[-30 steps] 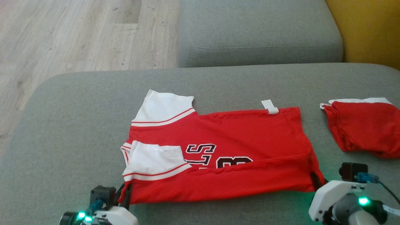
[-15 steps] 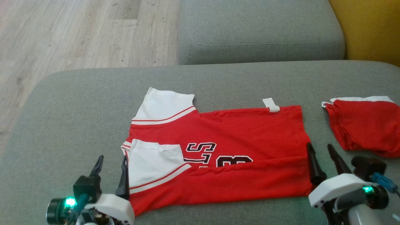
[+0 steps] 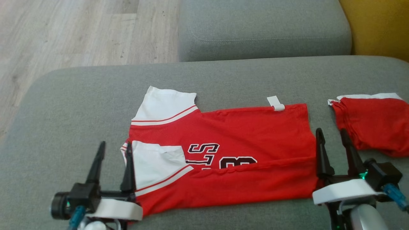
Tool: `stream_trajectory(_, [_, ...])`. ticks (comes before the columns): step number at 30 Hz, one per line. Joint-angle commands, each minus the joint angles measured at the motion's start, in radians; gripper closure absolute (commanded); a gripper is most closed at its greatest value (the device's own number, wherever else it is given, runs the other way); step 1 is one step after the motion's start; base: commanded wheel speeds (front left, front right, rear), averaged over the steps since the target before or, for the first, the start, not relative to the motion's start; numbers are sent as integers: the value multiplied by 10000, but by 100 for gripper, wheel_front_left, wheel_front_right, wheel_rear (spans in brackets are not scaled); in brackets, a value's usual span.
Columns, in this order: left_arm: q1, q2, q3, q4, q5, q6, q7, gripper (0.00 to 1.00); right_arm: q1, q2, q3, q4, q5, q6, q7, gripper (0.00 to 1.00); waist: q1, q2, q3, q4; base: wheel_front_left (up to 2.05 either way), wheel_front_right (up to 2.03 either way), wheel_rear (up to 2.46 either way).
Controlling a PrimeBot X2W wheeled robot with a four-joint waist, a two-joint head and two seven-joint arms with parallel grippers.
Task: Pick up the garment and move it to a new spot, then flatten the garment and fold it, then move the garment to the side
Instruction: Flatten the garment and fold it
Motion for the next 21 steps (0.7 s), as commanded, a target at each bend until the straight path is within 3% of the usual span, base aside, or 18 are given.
stream_trajectory(1, [-475, -6, 410, -159, 127, -129, -117, 0, -380, -78, 327, -374, -1, -7, -126, 0, -1, 0, 57, -30, 0, 0, 0])
stream_trajectory(6, [-555, -243, 547, 46, 367, -428, -119, 0, -365, -78, 278, -614, -43, -7, -135, 0, -1, 0, 214, -44, 0, 0, 0])
stream_trajectory(12, [-1507, 6, 490, 549, 650, -879, -21, 0, -540, -78, 241, -863, -108, -7, -137, 0, -1, 0, 753, -57, 0, 0, 0])
stream_trajectory(18, [-4230, 625, -32, 1845, 747, -2170, 1764, 0, -1153, -78, 312, -1094, -277, -7, -138, 0, -1, 0, 1927, -201, 0, 0, 0])
stream_trajectory(21, [-5718, 1065, -303, 2819, 701, -2601, 2741, 0, -1550, -78, 464, -1185, -324, -7, -138, 0, -1, 0, 2569, -465, 0, 0, 0])
